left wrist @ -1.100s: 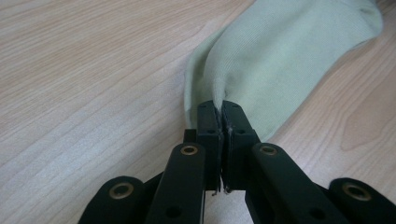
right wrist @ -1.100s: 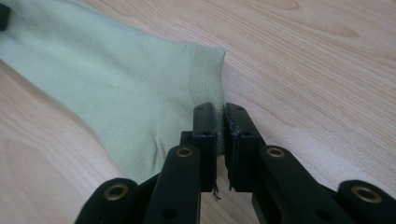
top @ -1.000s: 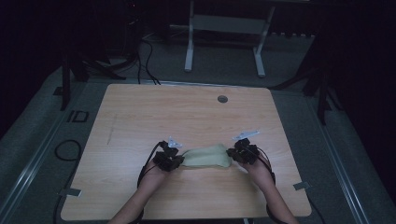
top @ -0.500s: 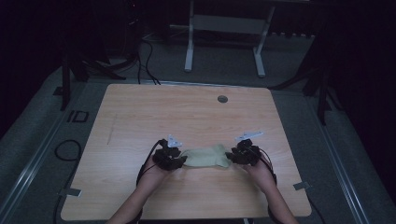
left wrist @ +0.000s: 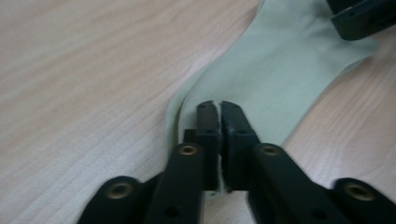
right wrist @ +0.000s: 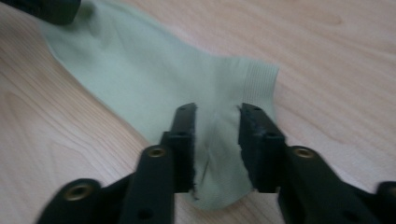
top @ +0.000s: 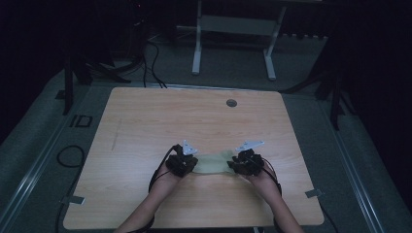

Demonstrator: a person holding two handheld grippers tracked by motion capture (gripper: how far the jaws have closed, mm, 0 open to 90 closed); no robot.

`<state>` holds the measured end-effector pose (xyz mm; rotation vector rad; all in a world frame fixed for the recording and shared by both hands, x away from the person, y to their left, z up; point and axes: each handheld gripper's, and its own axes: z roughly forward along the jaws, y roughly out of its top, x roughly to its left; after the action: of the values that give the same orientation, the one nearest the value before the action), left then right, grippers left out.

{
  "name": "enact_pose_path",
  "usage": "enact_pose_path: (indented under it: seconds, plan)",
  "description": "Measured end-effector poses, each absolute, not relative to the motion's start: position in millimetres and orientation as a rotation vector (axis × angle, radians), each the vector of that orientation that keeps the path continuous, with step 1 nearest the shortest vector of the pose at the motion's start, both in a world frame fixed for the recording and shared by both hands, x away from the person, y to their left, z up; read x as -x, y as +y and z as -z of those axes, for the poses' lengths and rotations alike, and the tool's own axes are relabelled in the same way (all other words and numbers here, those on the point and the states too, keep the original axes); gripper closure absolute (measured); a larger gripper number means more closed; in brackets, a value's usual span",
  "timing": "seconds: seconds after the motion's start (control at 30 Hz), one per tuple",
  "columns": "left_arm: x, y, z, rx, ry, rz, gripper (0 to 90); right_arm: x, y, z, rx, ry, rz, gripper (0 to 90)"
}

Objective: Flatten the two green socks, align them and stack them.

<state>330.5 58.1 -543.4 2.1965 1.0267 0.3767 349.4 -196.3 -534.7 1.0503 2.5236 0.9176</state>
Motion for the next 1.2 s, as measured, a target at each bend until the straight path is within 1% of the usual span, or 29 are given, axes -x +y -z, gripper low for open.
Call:
enact_pose_path:
  seconds: [0.07,0.1,0.2,0.4,0.7,0.83,0.9,1.0,1.07,1.1,1.17,1.2]
  plan:
    - [-333,59,549,-2.204,1.025,-0.364,74.0,-350,-196,540,-1.051,2.539,-0.904,61.0]
    - [-334,59,551,-2.204,1.031,-0.364,71.5,-351,-197,543,-1.051,2.542,-0.895,59.9]
    - [-335,60,556,-2.208,1.042,-0.369,68.2,-350,-198,551,-1.022,2.563,-0.89,54.5]
    - [-333,63,558,-2.2,1.044,-0.369,68.3,-348,-204,552,-0.964,2.573,-0.895,51.0]
    - [-323,63,559,-2.193,1.043,-0.361,68.4,-353,-211,552,-0.911,2.606,-0.903,52.2]
    - [-323,63,558,-2.183,1.053,-0.339,65.2,-354,-208,550,-0.915,2.618,-0.886,51.9]
    - [-322,59,556,-2.201,1.046,-0.34,59.6,-354,-207,548,-0.908,2.634,-0.888,51.2]
    - [-316,58,545,-2.187,1.013,-0.349,50.8,-352,-208,537,-0.902,2.615,-0.943,47.7]
    - [-315,61,539,-2.153,1.013,-0.311,45.3,-350,-209,528,-0.892,2.598,-0.974,43.3]
    - [-313,61,537,-2.136,1.021,-0.308,40.9,-349,-209,523,-0.895,2.597,-1.0,39.1]
    - [-310,61,533,-2.128,1.026,-0.324,32.8,-348,-209,519,-0.907,2.588,-1.03,34.2]
    - [-309,61,532,-2.136,1.029,-0.32,27.4,-347,-210,517,-0.919,2.584,-1.048,30.6]
